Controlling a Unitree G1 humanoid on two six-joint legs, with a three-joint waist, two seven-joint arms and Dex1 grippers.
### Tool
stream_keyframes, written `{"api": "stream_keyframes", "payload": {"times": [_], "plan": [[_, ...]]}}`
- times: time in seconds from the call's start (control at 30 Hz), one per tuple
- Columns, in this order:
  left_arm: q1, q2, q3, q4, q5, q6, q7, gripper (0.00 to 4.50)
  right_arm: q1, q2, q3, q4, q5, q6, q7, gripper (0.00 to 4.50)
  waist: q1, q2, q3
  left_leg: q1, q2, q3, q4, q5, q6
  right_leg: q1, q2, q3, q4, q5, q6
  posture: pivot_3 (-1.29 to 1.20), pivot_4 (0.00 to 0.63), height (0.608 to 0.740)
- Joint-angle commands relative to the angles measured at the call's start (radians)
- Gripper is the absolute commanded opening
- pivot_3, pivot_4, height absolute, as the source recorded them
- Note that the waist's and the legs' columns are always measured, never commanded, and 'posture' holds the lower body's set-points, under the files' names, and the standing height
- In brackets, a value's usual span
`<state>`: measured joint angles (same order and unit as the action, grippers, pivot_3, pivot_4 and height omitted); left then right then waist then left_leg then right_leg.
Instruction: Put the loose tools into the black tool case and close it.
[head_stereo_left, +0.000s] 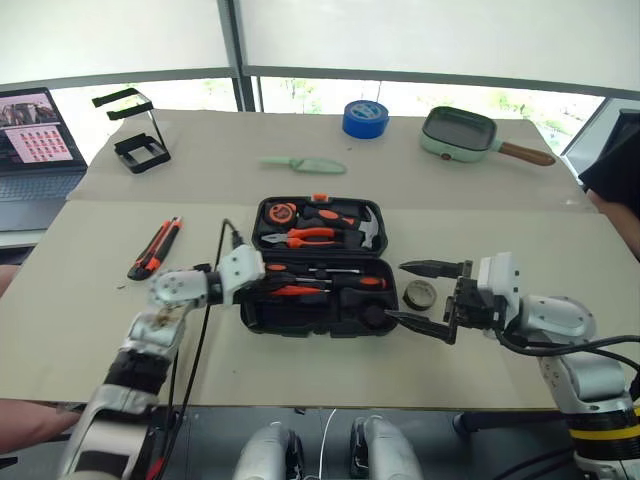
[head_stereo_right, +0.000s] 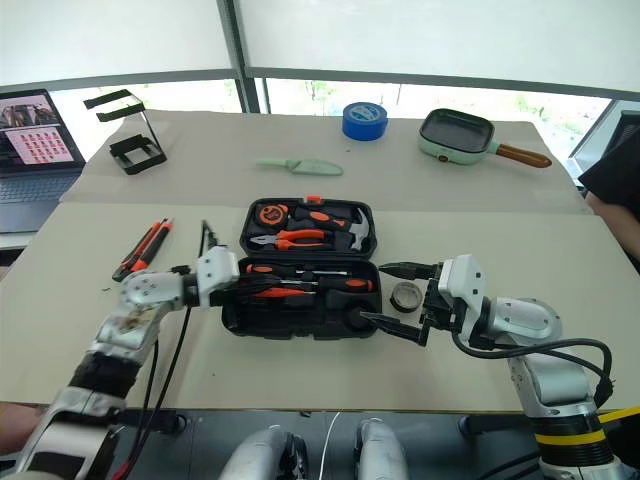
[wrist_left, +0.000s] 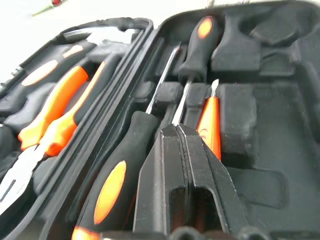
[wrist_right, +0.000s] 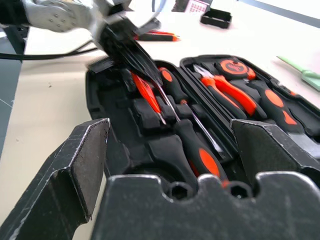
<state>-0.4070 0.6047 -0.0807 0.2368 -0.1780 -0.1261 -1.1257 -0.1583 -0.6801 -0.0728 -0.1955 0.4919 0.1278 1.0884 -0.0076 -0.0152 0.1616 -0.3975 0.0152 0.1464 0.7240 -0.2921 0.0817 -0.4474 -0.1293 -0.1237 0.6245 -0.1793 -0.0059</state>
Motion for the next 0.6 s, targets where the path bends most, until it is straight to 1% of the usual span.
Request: {"api": "stream_keyframes", "payload": {"times": [0.03, 0.2, 0.47, 0.6], "plan": [[0.018, 0.006, 0.0, -0.03, -0.003, 0.011, 0.003, 0.02, -0.012, -0.001, -0.026, -0.006, 0.004, -0.036, 0.011, 4.5, 0.004, 0.0, 0.0, 0.0, 0.0, 0.0, 0.0, 0.0, 0.0, 0.0, 0.0, 0.0, 0.0, 0.0, 0.0, 0.0, 0.15, 0.74], [-0.026, -0.012, -0.033, -0.009, 0.021, 0.023, 0.007, 0.02, -0.02, 0.005, -0.015, 0.003, 0.002, -0.037, 0.015, 4.5, 0.023, 0.0, 0.0, -0.001, -0.001, 0.0, 0.0, -0.001, 0.001, 0.001, 0.0, -0.001, -0.001, -0.001, 0.001, 0.0, 0.15, 0.74], [-0.087, -0.015, -0.07, 0.021, 0.056, 0.061, 0.003, 0.02, -0.022, 0.007, -0.012, -0.002, 0.004, -0.03, 0.017, 4.5, 0.02, 0.0, 0.0, -0.002, -0.001, 0.0, 0.0, -0.001, 0.001, 0.0, 0.002, -0.001, 0.0, 0.0, 0.001, 0.0, 0.15, 0.74], [-0.082, 0.008, -0.049, 0.006, 0.038, 0.083, -0.014, 0.02, -0.021, 0.01, -0.01, -0.008, 0.006, -0.026, 0.016, 4.5, 0.02, 0.0, 0.0, -0.002, -0.001, 0.0, 0.001, -0.001, 0.001, 0.0, 0.002, -0.001, -0.001, 0.0, 0.001, 0.0, 0.15, 0.74]]}}
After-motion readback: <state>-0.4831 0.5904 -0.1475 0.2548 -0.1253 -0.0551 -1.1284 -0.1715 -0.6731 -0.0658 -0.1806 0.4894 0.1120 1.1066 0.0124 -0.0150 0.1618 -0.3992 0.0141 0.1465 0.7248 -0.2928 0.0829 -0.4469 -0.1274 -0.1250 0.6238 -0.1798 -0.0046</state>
